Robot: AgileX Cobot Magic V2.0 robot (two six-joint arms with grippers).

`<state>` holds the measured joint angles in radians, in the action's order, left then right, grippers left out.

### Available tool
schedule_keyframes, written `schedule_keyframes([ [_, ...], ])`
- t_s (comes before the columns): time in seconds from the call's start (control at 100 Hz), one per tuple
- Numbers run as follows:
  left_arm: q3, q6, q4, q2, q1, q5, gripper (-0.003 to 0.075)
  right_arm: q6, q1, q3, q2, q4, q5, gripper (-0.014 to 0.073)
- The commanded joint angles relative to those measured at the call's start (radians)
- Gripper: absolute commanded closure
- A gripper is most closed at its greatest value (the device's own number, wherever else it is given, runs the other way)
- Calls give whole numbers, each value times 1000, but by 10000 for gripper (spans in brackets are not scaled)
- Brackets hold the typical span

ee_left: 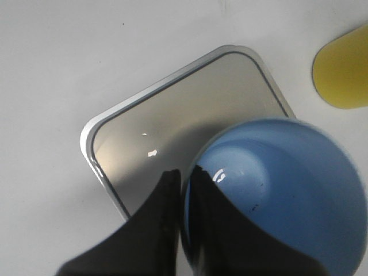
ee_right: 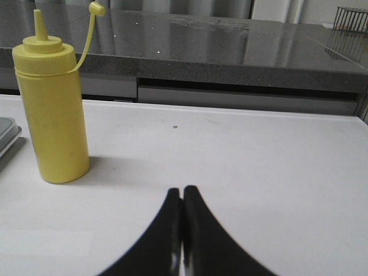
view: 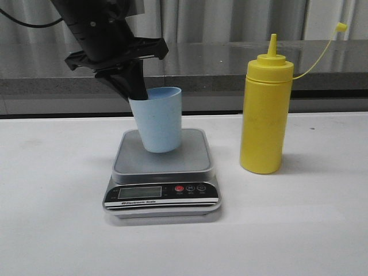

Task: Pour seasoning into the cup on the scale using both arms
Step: 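Lift the cup with the left gripper and lower it onto the scale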

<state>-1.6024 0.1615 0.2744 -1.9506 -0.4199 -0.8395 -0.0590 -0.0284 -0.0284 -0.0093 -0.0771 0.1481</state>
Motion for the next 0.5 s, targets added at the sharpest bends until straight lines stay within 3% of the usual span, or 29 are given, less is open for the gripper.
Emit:
schedule_keyframes([
  [0.0, -33, 2, 16, 49, -10, 34, 740, 0, 3, 22, -21, -5, -78, 660],
  [0.49, -33, 2, 16, 23, -10, 6, 739, 0, 3, 22, -21, -5, -78, 660],
])
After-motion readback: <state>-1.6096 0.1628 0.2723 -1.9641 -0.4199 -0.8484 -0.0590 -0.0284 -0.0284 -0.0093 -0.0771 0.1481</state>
